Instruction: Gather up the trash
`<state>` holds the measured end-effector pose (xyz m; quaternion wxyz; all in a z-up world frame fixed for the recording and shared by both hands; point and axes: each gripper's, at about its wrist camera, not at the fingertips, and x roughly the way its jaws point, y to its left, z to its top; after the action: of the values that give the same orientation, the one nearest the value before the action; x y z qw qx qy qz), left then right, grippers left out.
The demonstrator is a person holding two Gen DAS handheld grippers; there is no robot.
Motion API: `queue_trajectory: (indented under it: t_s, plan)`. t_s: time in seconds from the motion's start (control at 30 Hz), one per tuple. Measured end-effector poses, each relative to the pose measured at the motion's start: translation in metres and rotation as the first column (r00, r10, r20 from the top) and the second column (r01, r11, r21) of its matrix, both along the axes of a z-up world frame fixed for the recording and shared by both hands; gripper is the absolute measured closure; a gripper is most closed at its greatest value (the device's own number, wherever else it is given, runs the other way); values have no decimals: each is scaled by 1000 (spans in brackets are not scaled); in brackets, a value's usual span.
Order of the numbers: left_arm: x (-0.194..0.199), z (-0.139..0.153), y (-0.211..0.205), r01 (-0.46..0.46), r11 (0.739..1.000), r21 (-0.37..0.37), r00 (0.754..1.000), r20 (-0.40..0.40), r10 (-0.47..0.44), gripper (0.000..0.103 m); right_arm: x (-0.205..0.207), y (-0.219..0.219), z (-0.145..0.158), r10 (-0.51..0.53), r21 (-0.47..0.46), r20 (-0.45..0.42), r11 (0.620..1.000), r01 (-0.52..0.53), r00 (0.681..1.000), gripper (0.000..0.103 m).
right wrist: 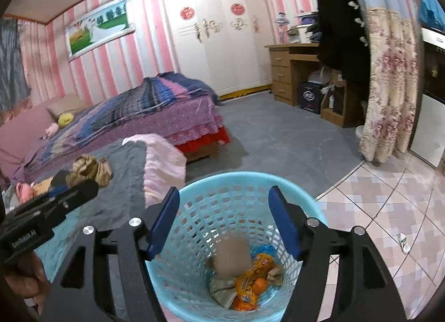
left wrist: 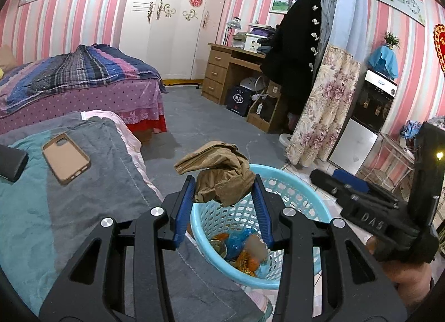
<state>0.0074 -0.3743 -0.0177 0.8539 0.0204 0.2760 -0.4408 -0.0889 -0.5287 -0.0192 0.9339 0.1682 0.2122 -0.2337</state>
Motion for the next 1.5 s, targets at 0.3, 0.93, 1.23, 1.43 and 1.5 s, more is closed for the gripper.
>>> queue_trajectory:
  t_s: [0.3,0.93,1.23,1.43,1.5]
  plan:
    - [0,-7,-24,49,999,21,999,-9,-49,55,-20,-21,1,-164,-2,49,986,164,985,37]
    - [4,20,59,-144,989,36,982,130,139,6,-4,0,8,13,-23,54,1000,-12,998,35]
    - [2,27,144,-314,946,84,936,195,293,5,20,65,13,213,-47,41,976,-211,976,28]
    - [4,29,190,-384,919,84,912,188,364,5,39,116,12,322,-59,18,945,-321,947,23]
    - [5,29,206,-409,909,82,903,181,390,5,44,131,12,340,-60,15,939,-339,940,22]
